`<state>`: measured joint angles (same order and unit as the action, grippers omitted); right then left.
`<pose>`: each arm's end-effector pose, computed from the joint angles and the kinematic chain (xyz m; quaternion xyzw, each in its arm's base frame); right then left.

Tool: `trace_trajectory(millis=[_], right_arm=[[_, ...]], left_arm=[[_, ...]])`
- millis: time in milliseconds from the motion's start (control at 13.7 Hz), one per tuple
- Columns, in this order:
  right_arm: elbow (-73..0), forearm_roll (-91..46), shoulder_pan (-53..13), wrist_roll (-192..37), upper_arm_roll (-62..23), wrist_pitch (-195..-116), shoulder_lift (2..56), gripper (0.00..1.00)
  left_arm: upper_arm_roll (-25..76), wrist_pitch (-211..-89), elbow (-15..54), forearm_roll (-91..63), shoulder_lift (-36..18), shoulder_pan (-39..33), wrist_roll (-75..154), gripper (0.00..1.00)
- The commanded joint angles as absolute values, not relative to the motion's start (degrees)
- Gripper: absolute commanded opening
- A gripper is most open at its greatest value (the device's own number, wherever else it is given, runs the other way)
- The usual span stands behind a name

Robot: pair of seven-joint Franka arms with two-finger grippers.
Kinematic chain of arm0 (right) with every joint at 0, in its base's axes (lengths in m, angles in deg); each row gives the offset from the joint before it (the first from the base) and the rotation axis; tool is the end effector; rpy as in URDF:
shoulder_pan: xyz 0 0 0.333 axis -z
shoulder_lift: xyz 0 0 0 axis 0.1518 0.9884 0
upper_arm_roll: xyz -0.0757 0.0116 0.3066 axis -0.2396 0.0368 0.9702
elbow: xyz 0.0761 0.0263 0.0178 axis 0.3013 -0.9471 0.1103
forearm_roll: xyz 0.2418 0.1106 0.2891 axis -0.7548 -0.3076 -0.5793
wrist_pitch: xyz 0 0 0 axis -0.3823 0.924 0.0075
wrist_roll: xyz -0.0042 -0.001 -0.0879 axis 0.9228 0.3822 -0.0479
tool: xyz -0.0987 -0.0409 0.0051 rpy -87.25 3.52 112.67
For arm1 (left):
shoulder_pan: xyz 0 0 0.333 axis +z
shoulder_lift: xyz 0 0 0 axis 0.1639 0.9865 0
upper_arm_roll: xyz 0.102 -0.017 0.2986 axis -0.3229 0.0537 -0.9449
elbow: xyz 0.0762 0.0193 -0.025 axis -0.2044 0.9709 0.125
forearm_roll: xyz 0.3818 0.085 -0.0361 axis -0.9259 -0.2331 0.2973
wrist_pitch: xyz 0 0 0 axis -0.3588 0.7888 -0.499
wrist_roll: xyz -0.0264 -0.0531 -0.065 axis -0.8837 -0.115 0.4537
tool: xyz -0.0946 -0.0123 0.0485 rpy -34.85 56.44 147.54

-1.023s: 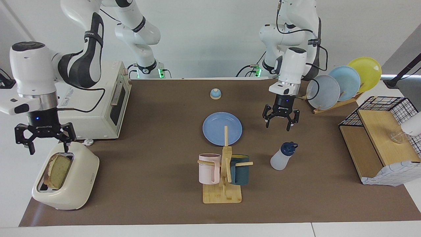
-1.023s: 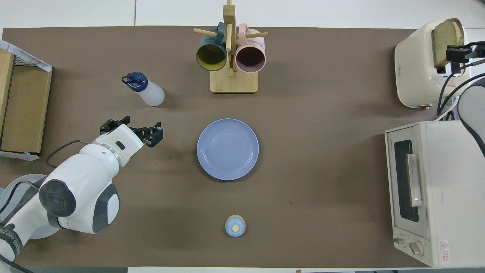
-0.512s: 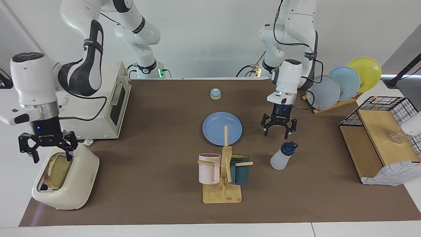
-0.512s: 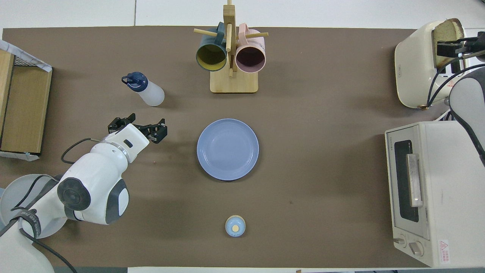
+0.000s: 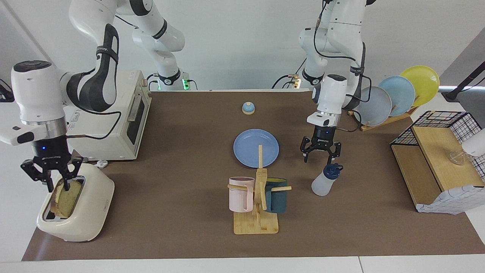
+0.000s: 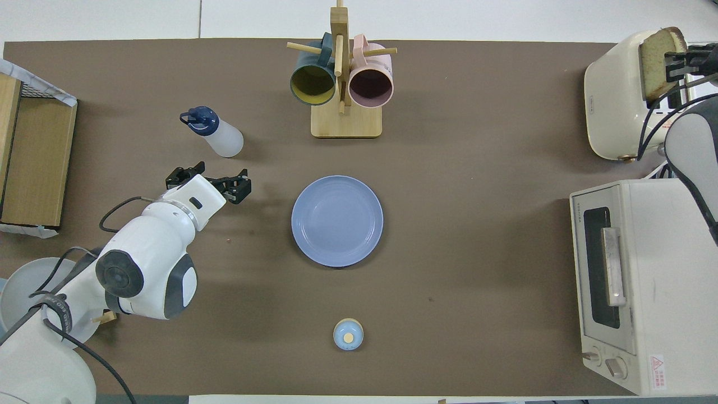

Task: Put bread on plate and add seasoning
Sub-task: 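Grasp the blue-capped bottle with the left gripper while the right gripper grasps toast, then carry the toast to the blue plate with the right gripper while the left lifts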

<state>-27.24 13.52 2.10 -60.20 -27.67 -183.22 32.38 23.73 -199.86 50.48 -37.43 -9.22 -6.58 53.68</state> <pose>0.6825 -0.1360 0.4936 0.9475 0.1493 0.2537 0.1246 0.5108 -0.1560 0.3091 0.9372 -0.1185 0.3231 0.0570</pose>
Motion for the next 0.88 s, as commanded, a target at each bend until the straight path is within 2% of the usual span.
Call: trace_trajectory(millis=[0, 219, 512, 804], right_arm=[[-23.82, 17.79, 2.35, -57.84, -27.25, -182.29, 34.15, 0.00], [-20.93, 20.16, 1.99, -54.68, -26.90, -178.80, 34.24, 0.00], [-13.19, 22.89, -1.69, -51.07, -26.55, -166.07, 33.02, 0.00], [-11.07, 22.81, -10.20, -51.59, -26.46, -151.56, 28.02, 0.00]], left_arm=[[22.80, -201.35, 47.09, -36.30, -5.05, -7.88, 53.49, 1.00], [21.39, -201.35, 45.41, -36.13, -4.17, -8.40, 53.49, 1.00], [20.95, -201.52, 44.35, -34.64, -3.38, -8.58, 53.49, 1.00], [19.46, -204.24, 43.83, -31.48, -1.54, -11.29, 53.49, 1.00]])
